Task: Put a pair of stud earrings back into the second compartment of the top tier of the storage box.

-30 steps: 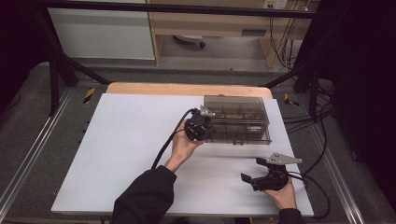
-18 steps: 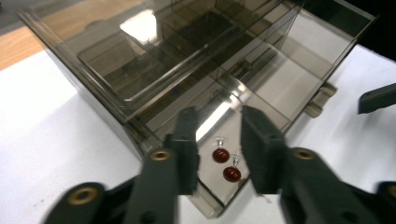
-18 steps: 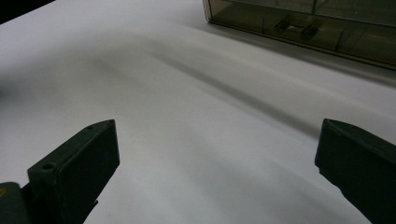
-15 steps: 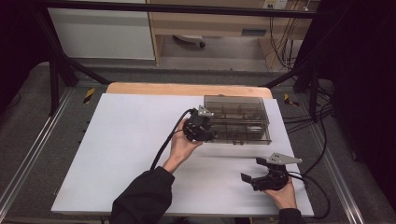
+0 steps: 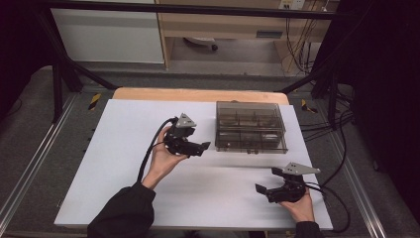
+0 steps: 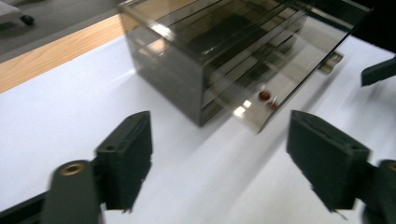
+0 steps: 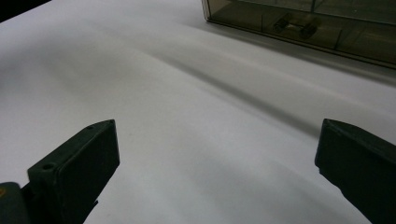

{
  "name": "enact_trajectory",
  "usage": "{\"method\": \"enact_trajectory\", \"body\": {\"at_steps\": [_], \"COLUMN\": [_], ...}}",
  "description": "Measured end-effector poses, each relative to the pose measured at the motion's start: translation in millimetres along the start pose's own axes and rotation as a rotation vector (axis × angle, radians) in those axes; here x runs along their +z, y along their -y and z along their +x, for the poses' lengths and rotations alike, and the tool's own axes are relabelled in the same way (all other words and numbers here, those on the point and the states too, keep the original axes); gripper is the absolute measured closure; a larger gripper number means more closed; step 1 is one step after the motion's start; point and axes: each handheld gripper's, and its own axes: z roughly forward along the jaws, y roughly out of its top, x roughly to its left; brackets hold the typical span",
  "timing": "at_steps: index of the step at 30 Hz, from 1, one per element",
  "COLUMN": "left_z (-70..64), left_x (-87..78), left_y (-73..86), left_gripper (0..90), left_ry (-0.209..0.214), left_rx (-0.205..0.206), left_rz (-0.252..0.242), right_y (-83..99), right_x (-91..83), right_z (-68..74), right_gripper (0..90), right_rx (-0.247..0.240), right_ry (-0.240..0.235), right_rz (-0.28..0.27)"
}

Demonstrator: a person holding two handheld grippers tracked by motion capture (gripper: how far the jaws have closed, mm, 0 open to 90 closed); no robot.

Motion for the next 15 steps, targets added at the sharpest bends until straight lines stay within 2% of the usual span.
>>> {"method": "enact_trajectory", "body": {"at_steps": [1, 2, 3, 6, 13, 14, 15], "left_z": [0.0, 4.5, 4.5, 11.1, 22.9, 25.7, 25.7], "left_x": [0.0, -4.5, -4.5, -11.7, -25.0, -28.9, -28.9], "left_y": [0.0, 7.6, 7.6, 21.3, 51.2, 60.8, 60.8], "left_gripper": [19.8, 17.8, 16.6, 11.8, 7.4, 7.3, 7.3], "left_ry": [0.000, -0.007, -0.007, -0.019, -0.035, -0.042, -0.042], "left_rx": [0.000, -0.007, -0.007, -0.018, -0.038, -0.042, -0.042], "left_rz": [0.000, 0.005, 0.005, -0.001, -0.018, -0.017, -0.017], "right_y": [0.0, 0.0, 0.0, 0.0, 0.0, 0.0, 0.0], "right_x": [0.0, 0.1, 0.1, 0.0, 0.2, 0.4, 0.4], "right_z": [0.0, 0.0, 0.0, 0.0, -0.1, -0.2, -0.2], "right_gripper": [0.5, 0.5, 0.5, 0.5, 0.5, 0.5, 0.5], "right_rx": [0.000, 0.000, 0.000, 0.001, 0.001, 0.001, 0.001], "right_ry": [0.000, 0.001, 0.001, 0.001, 0.003, 0.003, 0.003], "right_rz": [0.000, 0.001, 0.001, 0.001, 0.001, 0.002, 0.002]}}
